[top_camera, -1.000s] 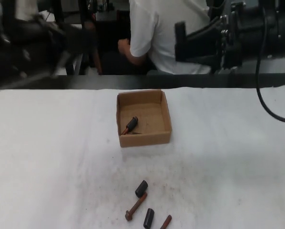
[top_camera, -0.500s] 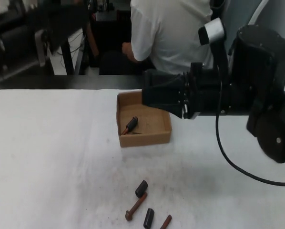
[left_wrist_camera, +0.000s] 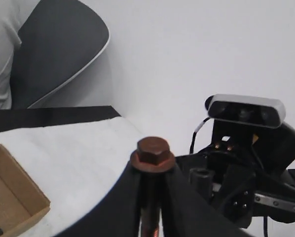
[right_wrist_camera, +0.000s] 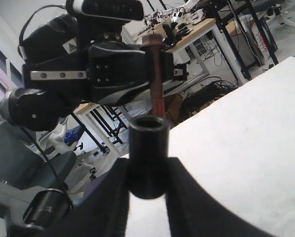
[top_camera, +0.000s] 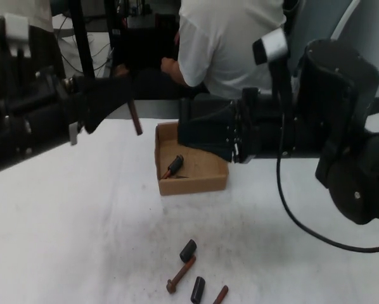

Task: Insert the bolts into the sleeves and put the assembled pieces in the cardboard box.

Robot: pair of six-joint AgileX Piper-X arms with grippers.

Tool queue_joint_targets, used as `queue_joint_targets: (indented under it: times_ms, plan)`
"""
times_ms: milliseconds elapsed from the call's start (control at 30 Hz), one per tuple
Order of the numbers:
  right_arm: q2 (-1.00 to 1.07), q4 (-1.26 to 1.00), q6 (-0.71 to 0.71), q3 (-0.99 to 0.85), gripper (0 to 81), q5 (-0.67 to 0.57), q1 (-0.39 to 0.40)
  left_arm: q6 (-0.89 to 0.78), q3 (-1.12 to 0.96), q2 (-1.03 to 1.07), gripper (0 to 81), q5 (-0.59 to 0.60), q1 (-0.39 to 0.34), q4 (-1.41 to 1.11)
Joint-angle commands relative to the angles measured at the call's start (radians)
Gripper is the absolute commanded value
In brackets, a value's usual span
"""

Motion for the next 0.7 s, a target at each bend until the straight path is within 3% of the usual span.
queue_joint_targets:
  times_ms: [0,500,667]
  plan:
    - [0.032,-0.008,-0.008,0.000,0.8,-0.009,0.023,-0.019,-0.020,-0.001,0.2,-0.022,-0.033,-0.071]
    - [0.053,0.011,-0.008,0.000,0.8,-0.026,0.043,0.061,-0.077,-0.001,0.2,0.055,-0.046,-0.039]
    - [0.053,0.011,-0.008,0.000,0.8,-0.026,0.043,0.260,-0.153,-0.001,0.2,0.122,-0.049,0.220]
